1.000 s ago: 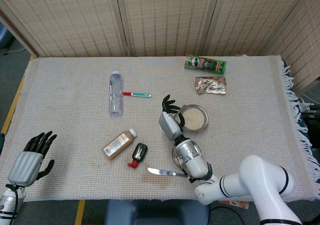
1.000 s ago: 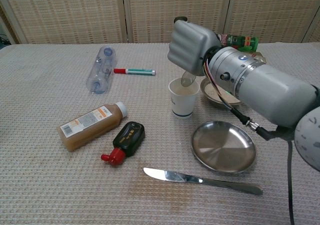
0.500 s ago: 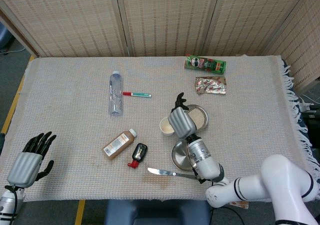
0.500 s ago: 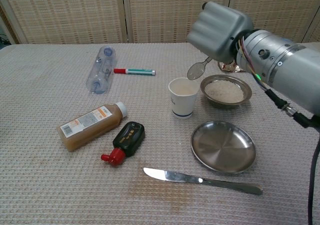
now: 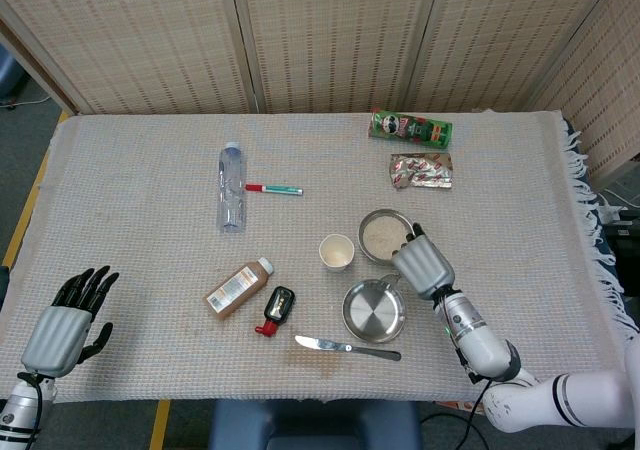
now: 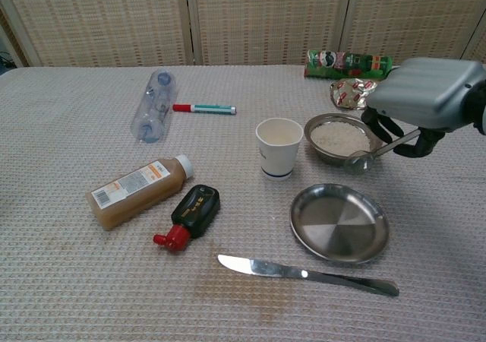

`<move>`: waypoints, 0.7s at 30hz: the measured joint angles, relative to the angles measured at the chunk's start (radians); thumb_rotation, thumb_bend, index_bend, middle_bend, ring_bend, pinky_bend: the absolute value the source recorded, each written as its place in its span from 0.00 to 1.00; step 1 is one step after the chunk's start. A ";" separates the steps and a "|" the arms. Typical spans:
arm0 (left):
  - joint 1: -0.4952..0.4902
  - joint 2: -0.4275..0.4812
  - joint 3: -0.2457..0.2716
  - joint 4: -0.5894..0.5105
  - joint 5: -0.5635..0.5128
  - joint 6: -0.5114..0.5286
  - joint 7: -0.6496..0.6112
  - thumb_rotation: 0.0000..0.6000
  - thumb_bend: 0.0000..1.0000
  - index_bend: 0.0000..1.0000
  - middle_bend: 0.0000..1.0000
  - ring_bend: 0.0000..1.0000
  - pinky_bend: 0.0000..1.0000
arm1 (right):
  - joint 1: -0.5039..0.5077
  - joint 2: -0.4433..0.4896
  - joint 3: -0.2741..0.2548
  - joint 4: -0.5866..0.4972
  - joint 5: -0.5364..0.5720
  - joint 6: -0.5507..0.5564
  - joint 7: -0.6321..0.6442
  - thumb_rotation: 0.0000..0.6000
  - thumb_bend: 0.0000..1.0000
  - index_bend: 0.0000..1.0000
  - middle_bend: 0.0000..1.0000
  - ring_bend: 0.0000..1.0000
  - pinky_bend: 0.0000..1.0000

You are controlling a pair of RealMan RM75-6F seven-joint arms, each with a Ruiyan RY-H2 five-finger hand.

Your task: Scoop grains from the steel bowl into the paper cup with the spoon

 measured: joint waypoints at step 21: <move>0.007 0.014 0.005 -0.005 0.016 0.016 -0.020 1.00 0.43 0.00 0.00 0.00 0.12 | -0.026 -0.182 0.011 0.094 0.004 -0.073 -0.064 1.00 0.33 0.22 0.31 0.23 0.19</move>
